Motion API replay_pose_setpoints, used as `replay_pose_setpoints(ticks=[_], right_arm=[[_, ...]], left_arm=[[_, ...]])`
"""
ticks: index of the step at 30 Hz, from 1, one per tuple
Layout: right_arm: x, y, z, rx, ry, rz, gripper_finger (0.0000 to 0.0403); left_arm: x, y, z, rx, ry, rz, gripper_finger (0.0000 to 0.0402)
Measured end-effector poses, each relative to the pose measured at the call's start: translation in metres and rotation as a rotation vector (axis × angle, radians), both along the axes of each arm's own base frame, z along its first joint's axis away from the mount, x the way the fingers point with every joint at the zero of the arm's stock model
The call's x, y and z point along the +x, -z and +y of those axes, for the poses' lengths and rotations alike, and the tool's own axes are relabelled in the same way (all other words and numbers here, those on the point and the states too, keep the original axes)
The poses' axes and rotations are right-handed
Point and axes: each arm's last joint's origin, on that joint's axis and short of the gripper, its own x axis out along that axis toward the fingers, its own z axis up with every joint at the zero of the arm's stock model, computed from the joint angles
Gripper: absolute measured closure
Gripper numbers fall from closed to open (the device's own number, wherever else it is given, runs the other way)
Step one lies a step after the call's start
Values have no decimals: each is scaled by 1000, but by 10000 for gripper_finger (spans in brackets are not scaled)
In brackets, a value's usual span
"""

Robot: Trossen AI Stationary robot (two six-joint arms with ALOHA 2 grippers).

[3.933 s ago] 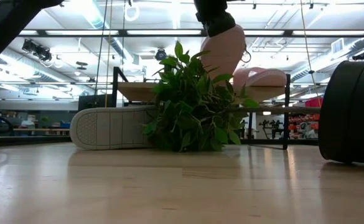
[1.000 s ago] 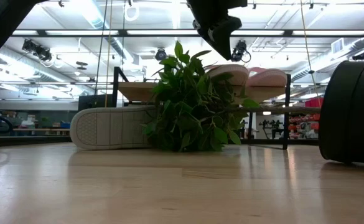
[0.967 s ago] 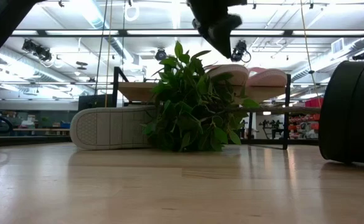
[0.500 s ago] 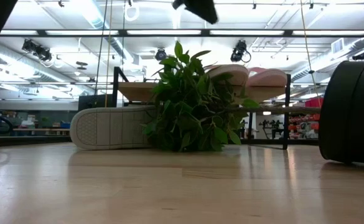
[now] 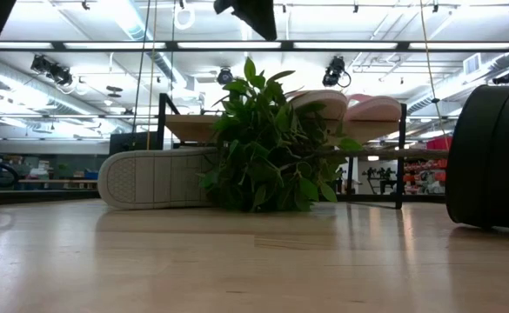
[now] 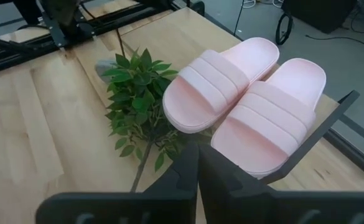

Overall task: Pick and place slides into the shelf
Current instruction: Put the bottom gray slides on the shelf

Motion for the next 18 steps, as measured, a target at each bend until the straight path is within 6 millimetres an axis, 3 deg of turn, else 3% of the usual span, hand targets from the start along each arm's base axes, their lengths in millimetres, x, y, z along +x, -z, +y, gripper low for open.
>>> replay_pose_setpoints(ticks=[6, 18], right_arm=[[0, 0, 0, -11, -11, 9, 387], [10, 3, 17, -16, -155, -56, 391]], left_arm=[[-14, 14, -20, -33, -43, -52, 360], [-73, 36, -61, -108, -86, -286, 371]])
